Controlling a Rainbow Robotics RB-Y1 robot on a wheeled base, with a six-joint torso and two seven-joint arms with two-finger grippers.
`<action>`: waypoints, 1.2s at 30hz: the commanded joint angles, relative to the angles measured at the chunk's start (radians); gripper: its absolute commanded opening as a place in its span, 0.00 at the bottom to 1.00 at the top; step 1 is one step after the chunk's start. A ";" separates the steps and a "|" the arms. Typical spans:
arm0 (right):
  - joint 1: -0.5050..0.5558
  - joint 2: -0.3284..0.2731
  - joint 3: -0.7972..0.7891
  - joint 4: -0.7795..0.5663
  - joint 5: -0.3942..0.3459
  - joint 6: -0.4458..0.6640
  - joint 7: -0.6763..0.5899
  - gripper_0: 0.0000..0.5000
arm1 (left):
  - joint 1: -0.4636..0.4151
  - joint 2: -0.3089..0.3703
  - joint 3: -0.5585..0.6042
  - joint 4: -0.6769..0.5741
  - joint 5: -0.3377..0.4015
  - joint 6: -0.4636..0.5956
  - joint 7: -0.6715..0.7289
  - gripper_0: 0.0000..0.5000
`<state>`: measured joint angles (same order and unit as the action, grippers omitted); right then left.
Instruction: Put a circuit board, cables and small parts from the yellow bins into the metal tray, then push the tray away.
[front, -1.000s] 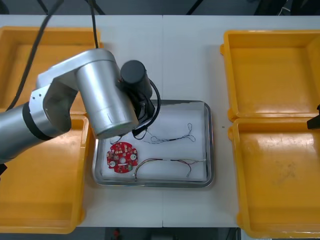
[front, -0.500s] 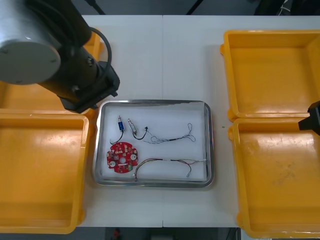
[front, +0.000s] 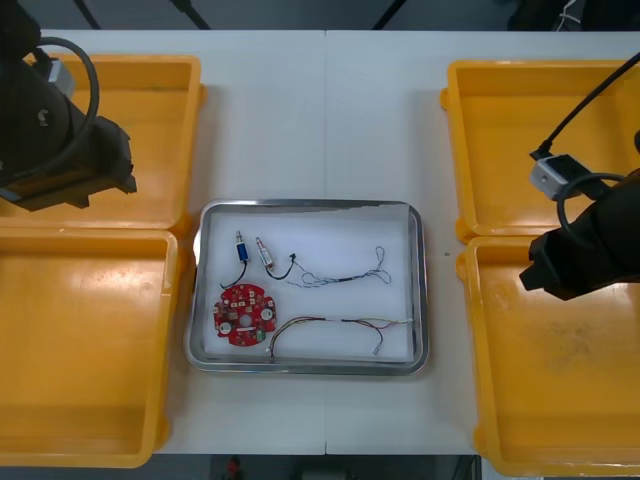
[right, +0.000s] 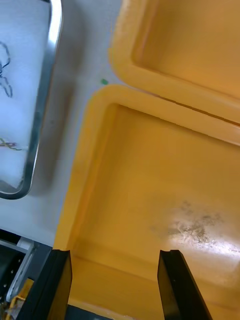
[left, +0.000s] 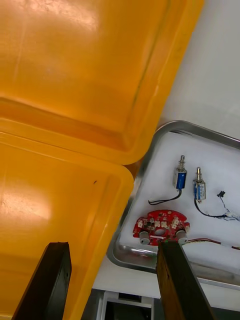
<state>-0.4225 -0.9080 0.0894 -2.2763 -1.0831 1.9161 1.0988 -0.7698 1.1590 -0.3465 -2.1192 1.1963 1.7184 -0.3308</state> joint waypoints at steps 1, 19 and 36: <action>-0.096 0.014 0.093 -0.028 -0.006 -0.002 0.066 1.00 | 0.107 0.099 0.067 -0.004 0.009 -0.060 -0.189 1.00; -0.326 0.124 0.518 -0.026 0.019 -0.143 0.116 1.00 | 0.527 0.251 0.307 -0.002 0.006 -0.237 -0.439 1.00; -0.499 0.299 0.921 0.136 0.238 -0.313 0.424 1.00 | 0.902 0.291 0.489 -0.082 -0.023 -0.388 -0.499 1.00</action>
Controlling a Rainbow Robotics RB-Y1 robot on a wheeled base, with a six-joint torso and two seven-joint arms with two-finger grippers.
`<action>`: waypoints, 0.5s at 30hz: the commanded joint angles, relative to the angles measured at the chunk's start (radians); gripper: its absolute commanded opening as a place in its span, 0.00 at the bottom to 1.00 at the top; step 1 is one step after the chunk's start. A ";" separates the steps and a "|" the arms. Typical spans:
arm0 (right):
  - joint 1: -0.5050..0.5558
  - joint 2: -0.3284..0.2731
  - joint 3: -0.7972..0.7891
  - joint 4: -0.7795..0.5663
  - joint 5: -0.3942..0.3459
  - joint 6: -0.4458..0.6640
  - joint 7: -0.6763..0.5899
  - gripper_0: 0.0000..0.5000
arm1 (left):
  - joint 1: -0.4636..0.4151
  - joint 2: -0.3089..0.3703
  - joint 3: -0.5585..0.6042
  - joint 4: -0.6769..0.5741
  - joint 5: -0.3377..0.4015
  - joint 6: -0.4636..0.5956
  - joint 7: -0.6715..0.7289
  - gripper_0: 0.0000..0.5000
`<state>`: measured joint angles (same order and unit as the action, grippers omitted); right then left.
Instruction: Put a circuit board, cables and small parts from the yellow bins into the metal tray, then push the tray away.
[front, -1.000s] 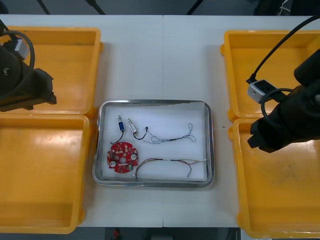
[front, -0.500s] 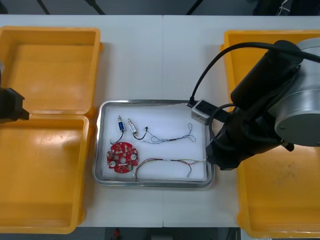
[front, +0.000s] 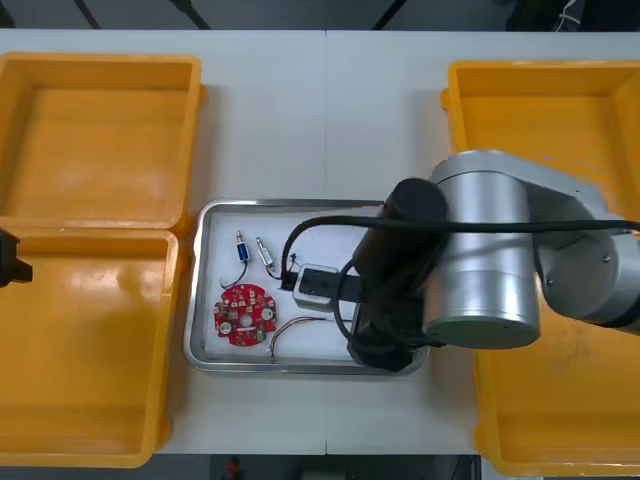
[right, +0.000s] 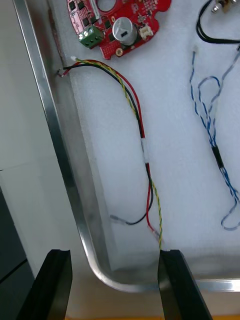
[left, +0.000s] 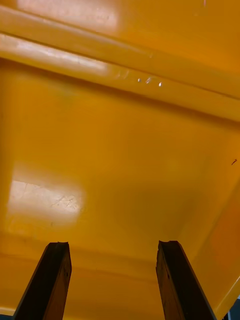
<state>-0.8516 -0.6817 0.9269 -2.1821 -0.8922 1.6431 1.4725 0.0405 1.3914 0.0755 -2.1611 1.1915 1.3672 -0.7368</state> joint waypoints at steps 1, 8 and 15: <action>-0.079 0.091 0.106 0.065 0.061 -0.055 0.065 1.00 | 0.111 0.058 0.076 -0.046 -0.021 -0.048 -0.099 1.00; -0.116 0.183 0.222 0.162 0.148 -0.098 0.103 1.00 | 0.131 0.058 0.092 -0.029 -0.032 -0.060 -0.176 1.00; -0.116 0.218 0.303 0.180 0.202 -0.112 0.092 1.00 | 0.131 0.052 0.092 -0.016 -0.050 -0.097 -0.197 1.00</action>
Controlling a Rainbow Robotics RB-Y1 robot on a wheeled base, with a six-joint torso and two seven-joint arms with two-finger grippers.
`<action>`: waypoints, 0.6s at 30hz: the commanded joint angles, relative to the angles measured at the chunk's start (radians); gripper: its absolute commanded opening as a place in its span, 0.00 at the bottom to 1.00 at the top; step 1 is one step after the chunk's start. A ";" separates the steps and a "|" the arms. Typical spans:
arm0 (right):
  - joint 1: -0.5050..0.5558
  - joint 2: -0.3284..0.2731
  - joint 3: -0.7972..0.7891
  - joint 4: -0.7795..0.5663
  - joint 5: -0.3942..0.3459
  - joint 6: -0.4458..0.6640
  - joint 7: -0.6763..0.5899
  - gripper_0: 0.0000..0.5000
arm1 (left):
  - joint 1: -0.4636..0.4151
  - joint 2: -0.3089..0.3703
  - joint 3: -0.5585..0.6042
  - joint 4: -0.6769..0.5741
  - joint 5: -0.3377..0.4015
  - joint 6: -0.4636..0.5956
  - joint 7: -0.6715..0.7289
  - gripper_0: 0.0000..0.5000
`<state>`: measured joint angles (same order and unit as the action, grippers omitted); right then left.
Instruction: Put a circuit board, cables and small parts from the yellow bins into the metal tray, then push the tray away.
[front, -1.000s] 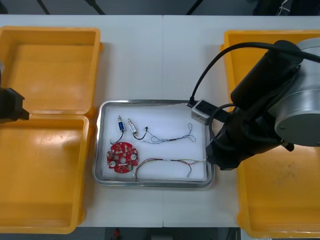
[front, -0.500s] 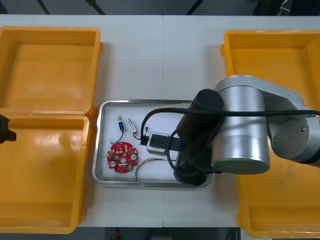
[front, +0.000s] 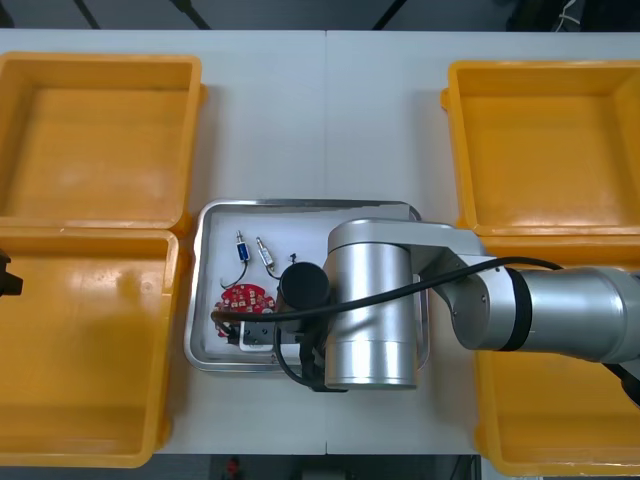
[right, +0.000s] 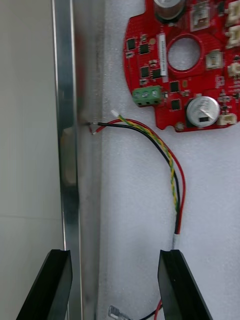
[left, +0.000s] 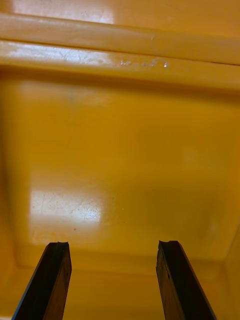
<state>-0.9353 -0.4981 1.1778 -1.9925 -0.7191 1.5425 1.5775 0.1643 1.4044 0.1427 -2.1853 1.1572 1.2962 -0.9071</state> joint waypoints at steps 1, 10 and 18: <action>-0.033 0.038 0.068 -0.009 0.038 -0.012 -0.016 1.00 | 0.008 0.039 0.023 0.009 -0.017 -0.031 -0.032 1.00; 0.007 0.084 0.088 0.037 0.067 -0.012 -0.034 1.00 | 0.009 0.036 0.025 0.010 -0.025 -0.032 -0.064 1.00; 0.042 0.110 0.095 0.078 0.095 -0.010 -0.036 1.00 | 0.011 0.034 0.023 0.010 -0.025 -0.032 -0.065 1.00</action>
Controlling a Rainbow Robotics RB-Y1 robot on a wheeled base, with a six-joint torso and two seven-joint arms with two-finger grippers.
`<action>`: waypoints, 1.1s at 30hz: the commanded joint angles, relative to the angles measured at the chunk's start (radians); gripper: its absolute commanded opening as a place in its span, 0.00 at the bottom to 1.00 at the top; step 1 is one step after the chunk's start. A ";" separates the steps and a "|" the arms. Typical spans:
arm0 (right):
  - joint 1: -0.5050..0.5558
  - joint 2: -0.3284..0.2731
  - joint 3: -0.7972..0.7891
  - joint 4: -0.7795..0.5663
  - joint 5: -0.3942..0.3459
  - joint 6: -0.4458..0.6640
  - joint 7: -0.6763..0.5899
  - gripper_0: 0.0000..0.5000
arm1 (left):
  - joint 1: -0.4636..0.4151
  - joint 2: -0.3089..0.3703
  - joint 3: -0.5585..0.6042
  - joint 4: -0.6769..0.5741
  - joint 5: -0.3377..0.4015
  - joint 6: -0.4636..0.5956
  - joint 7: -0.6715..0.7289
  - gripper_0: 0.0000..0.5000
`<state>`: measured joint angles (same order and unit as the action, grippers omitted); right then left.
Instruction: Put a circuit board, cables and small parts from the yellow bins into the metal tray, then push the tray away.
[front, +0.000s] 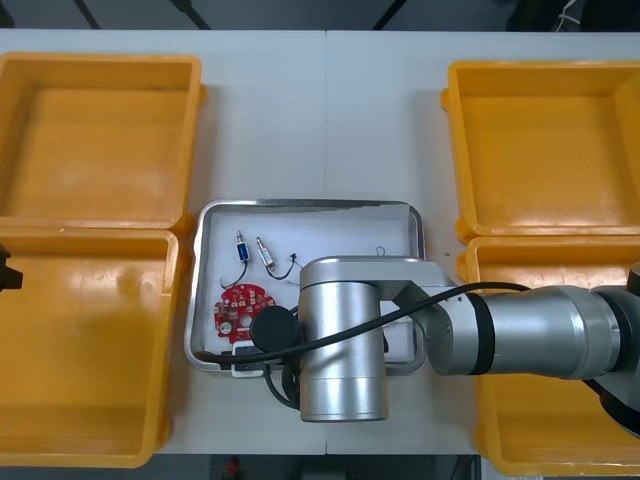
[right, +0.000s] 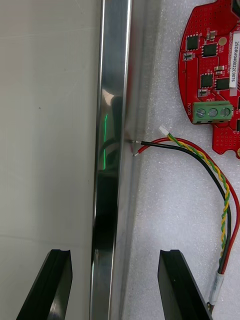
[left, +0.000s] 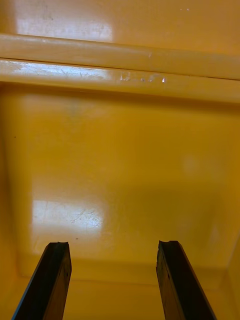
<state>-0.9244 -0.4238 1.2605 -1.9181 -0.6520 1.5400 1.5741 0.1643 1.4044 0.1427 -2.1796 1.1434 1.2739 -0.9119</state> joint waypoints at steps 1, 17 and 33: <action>0.033 0.036 0.013 0.004 0.031 -0.009 -0.032 1.00 | 0.011 0.034 0.023 0.004 -0.011 -0.010 -0.061 1.00; 0.064 0.042 0.023 0.007 0.071 -0.014 -0.039 0.21 | 0.011 0.034 0.023 0.004 -0.011 -0.010 -0.061 1.00; 0.022 0.005 0.020 0.007 0.160 -0.031 -0.066 0.00 | 0.011 0.034 0.023 0.004 -0.011 -0.010 -0.061 1.00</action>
<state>-0.8726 -0.4092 1.2681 -1.9028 -0.5053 1.5324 1.5443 0.1643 1.4044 0.1427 -2.1779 1.1424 1.2739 -0.9121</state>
